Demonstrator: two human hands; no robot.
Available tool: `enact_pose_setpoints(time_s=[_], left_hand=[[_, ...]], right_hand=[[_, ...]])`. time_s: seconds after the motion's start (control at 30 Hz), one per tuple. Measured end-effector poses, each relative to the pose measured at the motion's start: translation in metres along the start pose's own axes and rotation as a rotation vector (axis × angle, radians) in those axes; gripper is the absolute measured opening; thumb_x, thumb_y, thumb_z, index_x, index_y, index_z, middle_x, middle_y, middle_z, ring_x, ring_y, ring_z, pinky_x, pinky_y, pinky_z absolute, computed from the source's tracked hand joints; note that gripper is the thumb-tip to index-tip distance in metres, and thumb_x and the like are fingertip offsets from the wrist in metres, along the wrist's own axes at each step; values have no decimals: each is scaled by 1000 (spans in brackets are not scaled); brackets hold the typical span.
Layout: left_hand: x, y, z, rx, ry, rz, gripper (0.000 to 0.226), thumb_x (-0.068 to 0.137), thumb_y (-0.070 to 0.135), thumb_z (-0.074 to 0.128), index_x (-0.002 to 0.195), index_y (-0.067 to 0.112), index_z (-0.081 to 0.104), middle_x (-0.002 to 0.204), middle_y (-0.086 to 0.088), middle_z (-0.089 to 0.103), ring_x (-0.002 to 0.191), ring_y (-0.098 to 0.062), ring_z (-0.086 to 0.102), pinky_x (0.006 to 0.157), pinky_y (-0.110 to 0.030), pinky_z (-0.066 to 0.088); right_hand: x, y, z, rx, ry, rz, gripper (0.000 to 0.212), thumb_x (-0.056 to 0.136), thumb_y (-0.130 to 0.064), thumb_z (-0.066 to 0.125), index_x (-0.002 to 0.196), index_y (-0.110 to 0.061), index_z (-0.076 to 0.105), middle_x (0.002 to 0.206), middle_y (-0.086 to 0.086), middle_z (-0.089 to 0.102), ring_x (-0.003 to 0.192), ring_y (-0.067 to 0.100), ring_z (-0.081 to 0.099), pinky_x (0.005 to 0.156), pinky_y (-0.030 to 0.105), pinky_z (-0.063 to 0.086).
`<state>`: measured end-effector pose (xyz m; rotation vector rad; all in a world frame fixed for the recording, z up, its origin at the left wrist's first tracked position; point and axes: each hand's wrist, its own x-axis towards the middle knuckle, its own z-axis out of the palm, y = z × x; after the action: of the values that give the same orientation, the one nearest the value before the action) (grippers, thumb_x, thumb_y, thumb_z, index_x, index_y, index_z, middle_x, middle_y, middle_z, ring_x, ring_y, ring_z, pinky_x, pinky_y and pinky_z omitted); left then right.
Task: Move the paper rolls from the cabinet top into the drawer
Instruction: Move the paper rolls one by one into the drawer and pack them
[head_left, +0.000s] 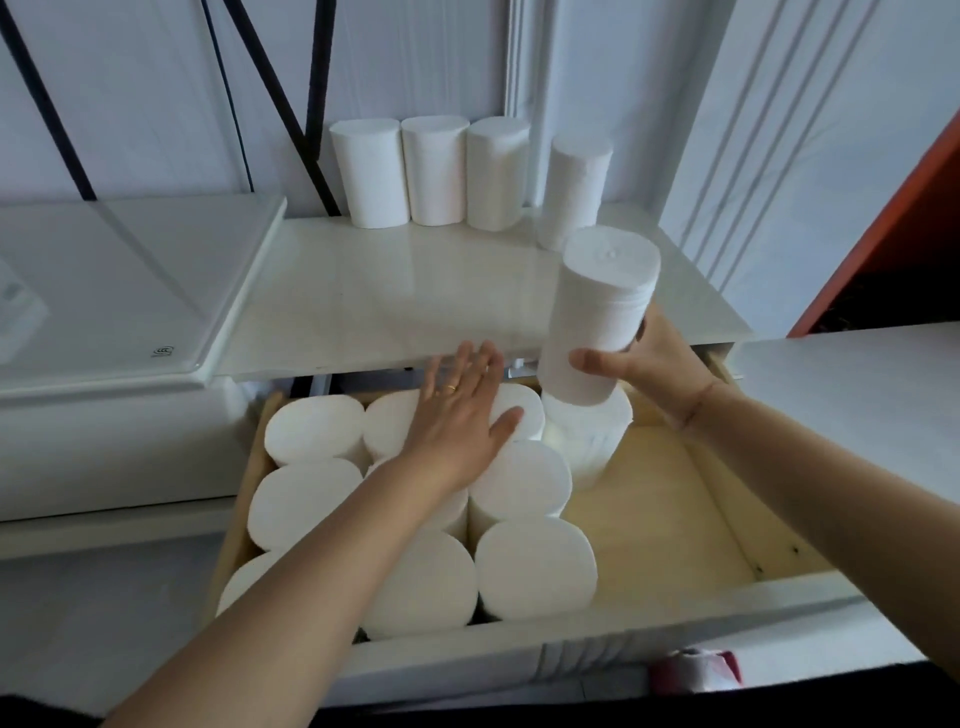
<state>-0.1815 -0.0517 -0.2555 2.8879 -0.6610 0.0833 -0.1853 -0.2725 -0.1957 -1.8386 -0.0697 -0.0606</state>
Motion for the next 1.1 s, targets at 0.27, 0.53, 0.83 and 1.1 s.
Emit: enact_pose_setpoints(time_s=[0.27, 0.53, 0.83, 1.1], left_hand=[[-4, 54, 17, -23, -185, 185, 63, 97, 54, 16, 149, 26, -5, 157, 8, -15, 141, -7, -21, 110, -33, -19], [-7, 54, 28, 2, -135, 196, 62, 95, 56, 10, 148, 29, -9, 155, 11, -18, 138, -2, -23, 113, -35, -18], [-6, 53, 33, 6, -105, 199, 63, 95, 57, 8, 148, 28, -11, 155, 12, -20, 138, -3, -25, 114, -37, -17], [-7, 51, 35, -7, -104, 200, 65, 93, 59, 4, 148, 30, -11, 155, 13, -20, 138, -3, -25, 114, -36, -17]], right_hand=[[-61, 28, -76, -52, -54, 82, 88, 52, -32, 84, 132, -20, 48, 117, 0, 67, 109, 15, 64, 89, 31, 53], [-54, 75, -73, -339, -120, 192, 112, 42, -28, 84, 139, -23, 28, 129, -3, 48, 123, 17, 46, 106, 44, 42], [-46, 102, -68, -437, -160, 331, 113, 65, -9, 86, 148, -18, 10, 141, 1, 37, 131, 21, 36, 104, 35, 38], [-30, 81, -88, -373, -242, 344, 99, 74, -33, 80, 150, -24, 17, 143, -10, 30, 133, 16, 33, 111, 37, 33]])
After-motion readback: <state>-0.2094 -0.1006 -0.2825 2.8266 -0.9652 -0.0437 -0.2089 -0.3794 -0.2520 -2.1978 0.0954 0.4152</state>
